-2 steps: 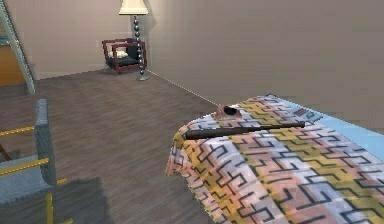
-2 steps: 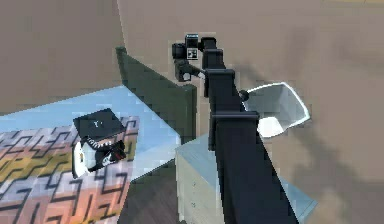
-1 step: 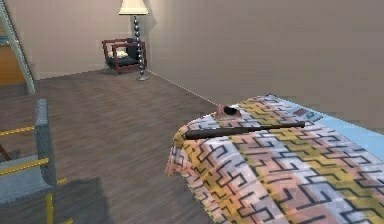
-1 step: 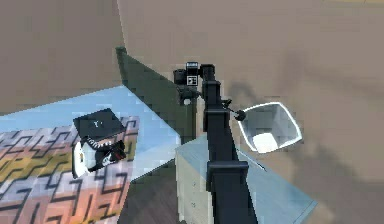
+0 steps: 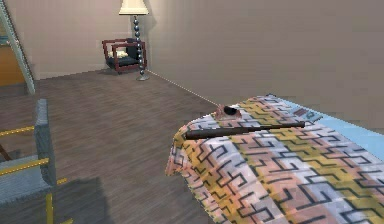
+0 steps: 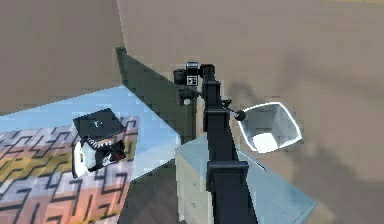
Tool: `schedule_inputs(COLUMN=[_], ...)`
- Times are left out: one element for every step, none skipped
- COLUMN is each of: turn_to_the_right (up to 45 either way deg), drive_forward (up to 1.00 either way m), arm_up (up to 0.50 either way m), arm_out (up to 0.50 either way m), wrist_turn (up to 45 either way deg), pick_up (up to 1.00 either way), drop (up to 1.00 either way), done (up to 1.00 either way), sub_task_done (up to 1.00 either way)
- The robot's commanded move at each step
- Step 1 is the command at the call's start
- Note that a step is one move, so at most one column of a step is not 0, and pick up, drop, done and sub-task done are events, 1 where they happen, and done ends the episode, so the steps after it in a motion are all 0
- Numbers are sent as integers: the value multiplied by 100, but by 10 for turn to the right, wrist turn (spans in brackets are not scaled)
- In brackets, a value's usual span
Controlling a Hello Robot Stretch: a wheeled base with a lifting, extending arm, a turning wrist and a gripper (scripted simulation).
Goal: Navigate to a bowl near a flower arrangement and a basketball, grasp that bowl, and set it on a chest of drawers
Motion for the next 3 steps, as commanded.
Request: schedule_inputs(turn_to_the_right=[0,0,0], drive_forward=[0,0,0], arm_up=[0,8,0], arm_out=[0,0,-8], wrist_turn=[0,0,0], pick_up=[0,0,0], drop=[100,0,0], done=[0,0,0], sub_task_done=[0,0,0])
